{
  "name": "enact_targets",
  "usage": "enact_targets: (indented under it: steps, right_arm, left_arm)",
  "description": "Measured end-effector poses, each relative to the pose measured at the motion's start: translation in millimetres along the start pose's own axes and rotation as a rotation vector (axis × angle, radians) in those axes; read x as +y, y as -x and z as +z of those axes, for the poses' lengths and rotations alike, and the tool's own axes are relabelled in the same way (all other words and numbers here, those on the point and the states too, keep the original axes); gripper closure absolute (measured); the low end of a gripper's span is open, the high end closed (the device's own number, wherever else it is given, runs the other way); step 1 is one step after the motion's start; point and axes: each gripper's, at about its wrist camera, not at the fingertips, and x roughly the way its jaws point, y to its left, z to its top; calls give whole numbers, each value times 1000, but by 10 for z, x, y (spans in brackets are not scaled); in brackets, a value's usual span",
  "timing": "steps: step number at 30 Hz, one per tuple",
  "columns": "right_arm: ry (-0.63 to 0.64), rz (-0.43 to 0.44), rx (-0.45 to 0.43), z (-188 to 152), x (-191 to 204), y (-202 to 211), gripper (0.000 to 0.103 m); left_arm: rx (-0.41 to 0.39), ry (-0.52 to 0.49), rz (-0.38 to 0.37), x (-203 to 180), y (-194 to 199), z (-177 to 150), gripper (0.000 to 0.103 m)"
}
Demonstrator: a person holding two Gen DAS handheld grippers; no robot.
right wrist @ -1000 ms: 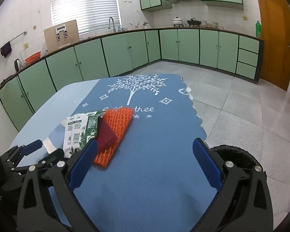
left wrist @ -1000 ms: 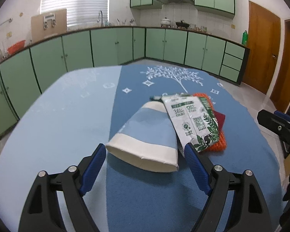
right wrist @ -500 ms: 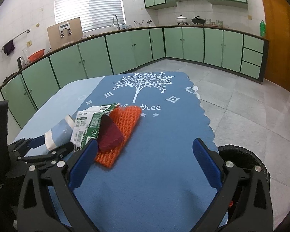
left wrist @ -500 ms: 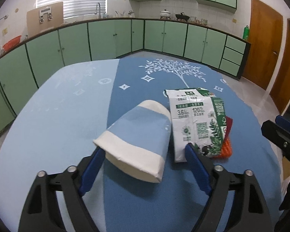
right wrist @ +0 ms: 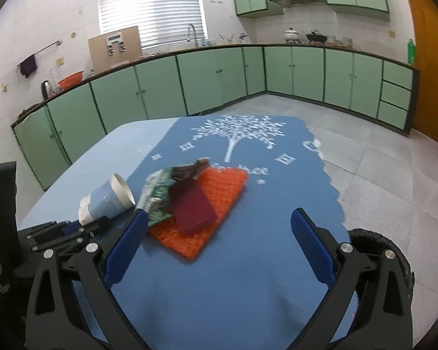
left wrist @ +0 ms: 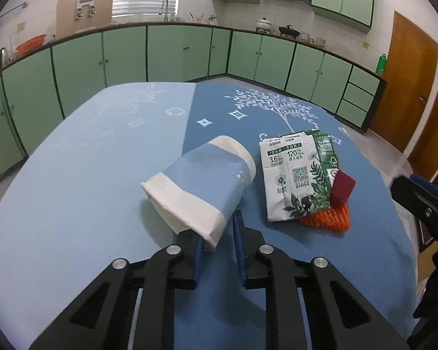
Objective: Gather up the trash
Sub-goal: 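Grasp the blue-and-white paper cup with the left tool while the right tool reaches the green milk pouch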
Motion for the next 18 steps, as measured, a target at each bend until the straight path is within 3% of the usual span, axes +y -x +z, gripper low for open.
enact_targets:
  steps: [9,11,12,15,18]
  right_arm:
    - [65,84,5,119,355,-265,8]
    - [67,92,16,135,386,-341,14]
    - [69,93,23,142,397,-375,23]
    - [60,98,45,160,413,-471,27]
    - [45,118,66,176,413,-548,40]
  left_arm:
    - [-35,18,42,115,137,-59,93]
    - [-42,21,49,151,153,-52,95]
    - [-46,22,54,169,162,-47,95]
    - [-59,25,65,210,185,-35,97]
    - [-60,35,69,253,183,-29,97]
